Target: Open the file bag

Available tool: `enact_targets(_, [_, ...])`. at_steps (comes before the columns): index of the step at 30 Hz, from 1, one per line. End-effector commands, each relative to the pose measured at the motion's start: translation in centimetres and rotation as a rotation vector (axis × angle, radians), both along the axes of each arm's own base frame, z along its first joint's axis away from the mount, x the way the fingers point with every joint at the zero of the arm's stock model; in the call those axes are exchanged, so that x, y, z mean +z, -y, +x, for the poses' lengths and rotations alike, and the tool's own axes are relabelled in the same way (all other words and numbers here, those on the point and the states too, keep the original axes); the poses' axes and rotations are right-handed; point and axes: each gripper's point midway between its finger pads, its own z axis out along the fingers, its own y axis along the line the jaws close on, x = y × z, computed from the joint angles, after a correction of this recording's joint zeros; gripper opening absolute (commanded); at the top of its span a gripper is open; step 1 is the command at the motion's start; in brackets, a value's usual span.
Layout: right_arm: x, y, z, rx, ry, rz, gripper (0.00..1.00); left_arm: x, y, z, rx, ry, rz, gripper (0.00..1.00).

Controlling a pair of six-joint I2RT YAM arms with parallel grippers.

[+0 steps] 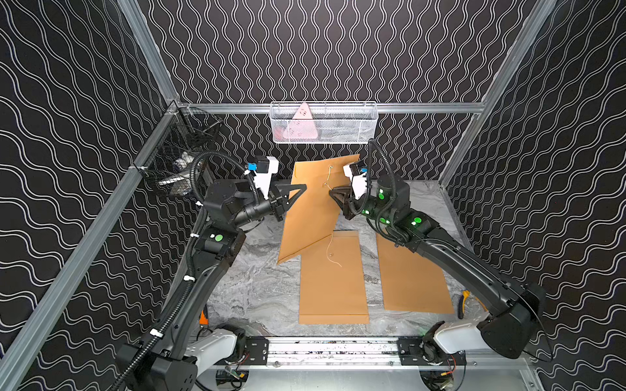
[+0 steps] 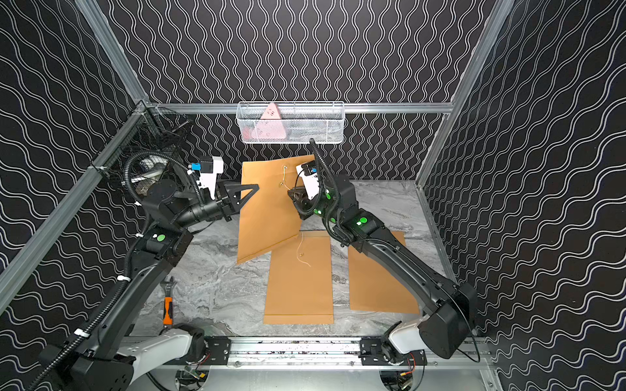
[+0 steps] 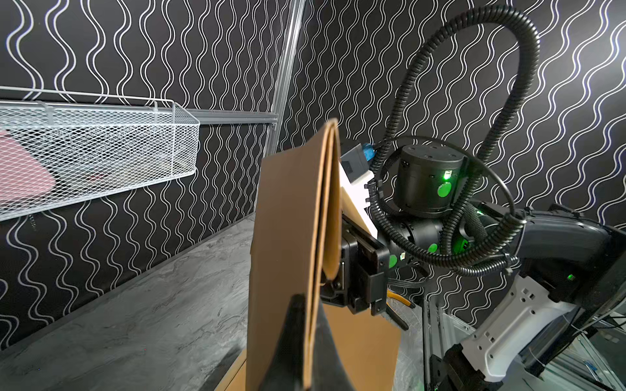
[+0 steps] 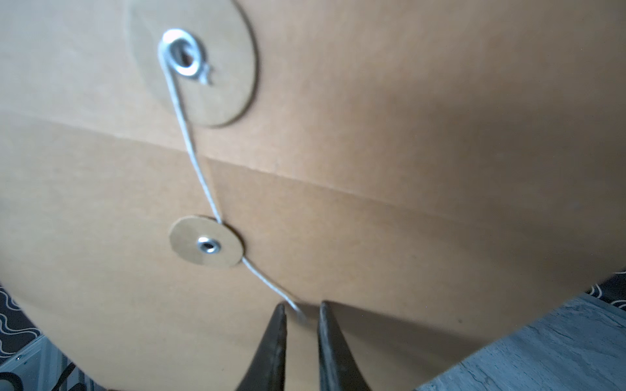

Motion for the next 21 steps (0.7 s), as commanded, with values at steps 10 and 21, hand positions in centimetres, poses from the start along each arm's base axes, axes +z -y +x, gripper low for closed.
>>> enact_targets(10, [1.3, -0.4, 0.2, 0.011, 0.047, 0.036, 0.04, 0.7, 0.0, -0.4, -0.009, 0.025, -0.001, 0.0])
enact_targets(21, [2.4, 0.3, 0.1, -0.02, 0.062, 0.055, 0.0, 0.0, -0.2, 0.0, 0.013, 0.016, 0.003, 0.0])
